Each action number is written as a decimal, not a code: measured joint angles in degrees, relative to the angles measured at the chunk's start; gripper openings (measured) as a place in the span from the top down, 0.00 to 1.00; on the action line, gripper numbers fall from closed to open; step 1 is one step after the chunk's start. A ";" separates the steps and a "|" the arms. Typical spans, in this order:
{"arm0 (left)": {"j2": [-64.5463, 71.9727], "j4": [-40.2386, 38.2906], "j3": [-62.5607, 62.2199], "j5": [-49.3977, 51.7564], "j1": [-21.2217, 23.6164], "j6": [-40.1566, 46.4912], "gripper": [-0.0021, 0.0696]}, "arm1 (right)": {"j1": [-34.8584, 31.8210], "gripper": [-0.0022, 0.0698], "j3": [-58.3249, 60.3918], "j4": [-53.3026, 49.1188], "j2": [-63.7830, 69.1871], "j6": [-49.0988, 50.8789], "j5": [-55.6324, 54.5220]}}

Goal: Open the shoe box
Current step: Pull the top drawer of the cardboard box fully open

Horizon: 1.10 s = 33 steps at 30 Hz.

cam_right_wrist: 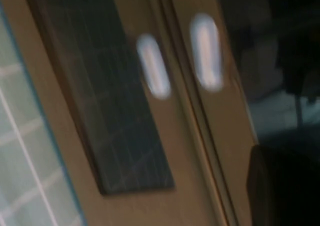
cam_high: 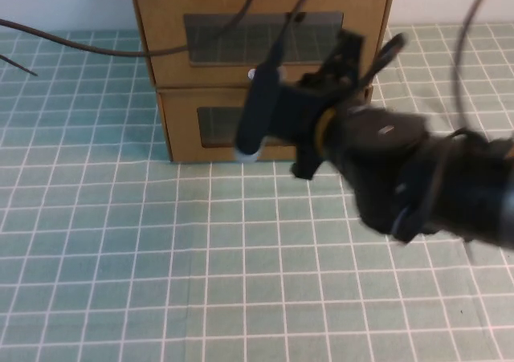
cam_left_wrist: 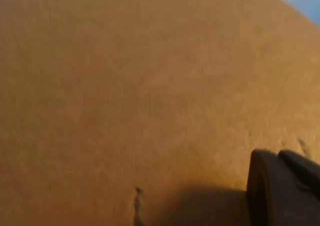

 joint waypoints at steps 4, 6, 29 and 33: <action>1.64 -0.66 -0.59 1.46 -0.10 0.00 0.98 | 1.74 0.98 -1.11 -7.15 4.39 7.35 -1.51; 1.64 -0.66 -0.69 1.71 -0.13 0.00 0.98 | 1.85 0.94 -1.91 -8.07 5.98 8.62 -1.63; 1.64 -0.90 -0.69 1.93 -0.34 -0.12 0.98 | -1.93 0.84 -17.81 -9.96 20.26 10.58 2.70; 1.77 -1.00 -0.69 1.93 -0.34 -0.23 0.98 | -2.02 0.94 -18.57 -10.08 20.76 10.58 2.90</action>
